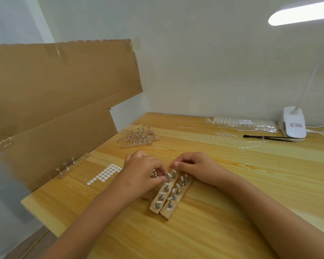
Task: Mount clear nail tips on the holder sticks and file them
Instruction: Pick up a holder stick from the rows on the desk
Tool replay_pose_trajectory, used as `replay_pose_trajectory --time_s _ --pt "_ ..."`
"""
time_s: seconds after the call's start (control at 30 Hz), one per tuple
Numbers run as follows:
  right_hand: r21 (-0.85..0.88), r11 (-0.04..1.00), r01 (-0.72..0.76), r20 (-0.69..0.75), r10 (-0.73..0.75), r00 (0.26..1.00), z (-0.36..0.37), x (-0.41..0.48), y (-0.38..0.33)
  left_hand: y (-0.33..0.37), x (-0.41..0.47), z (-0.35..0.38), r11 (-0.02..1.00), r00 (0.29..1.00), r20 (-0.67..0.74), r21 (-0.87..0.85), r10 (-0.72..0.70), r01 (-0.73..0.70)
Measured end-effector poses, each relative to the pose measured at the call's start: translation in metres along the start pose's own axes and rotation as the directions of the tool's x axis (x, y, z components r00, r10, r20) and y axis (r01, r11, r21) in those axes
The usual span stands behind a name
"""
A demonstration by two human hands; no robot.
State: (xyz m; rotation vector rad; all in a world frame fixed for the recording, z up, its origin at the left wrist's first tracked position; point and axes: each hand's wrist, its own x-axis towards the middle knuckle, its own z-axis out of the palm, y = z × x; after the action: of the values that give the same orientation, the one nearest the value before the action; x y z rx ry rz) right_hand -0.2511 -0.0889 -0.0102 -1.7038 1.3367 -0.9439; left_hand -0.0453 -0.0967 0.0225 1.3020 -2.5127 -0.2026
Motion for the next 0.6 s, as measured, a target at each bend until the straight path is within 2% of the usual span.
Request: replay_pose_trajectory --time_s 0.13,0.3,0.4,0.5,0.6 --pt "0.089 0.996 0.02 -0.001 -0.02 1.0 0.002 -0.006 -0.002 0.001 0.002 0.007 1.0 0.999 -0.017 -0.008 -0.027 0.027" --pt "0.073 0.996 0.053 0.01 -0.054 0.998 0.005 -0.008 -0.001 0.004 0.006 0.013 0.993 0.994 -0.065 -0.082 -0.086 0.08" --pt "0.08 0.995 0.055 0.003 -0.056 0.998 0.004 -0.008 0.0 0.005 0.007 0.015 0.97 0.987 -0.041 -0.194 -0.155 0.144" --pt "0.089 0.994 0.064 0.014 -0.066 0.998 0.003 -0.009 0.001 0.006 0.008 0.011 0.939 0.986 0.022 -0.3 -0.167 0.166" --pt "0.097 0.994 0.047 0.037 -0.051 0.998 0.002 -0.008 0.001 -0.001 0.009 -0.002 0.842 0.983 -0.013 -0.518 -0.186 0.152"
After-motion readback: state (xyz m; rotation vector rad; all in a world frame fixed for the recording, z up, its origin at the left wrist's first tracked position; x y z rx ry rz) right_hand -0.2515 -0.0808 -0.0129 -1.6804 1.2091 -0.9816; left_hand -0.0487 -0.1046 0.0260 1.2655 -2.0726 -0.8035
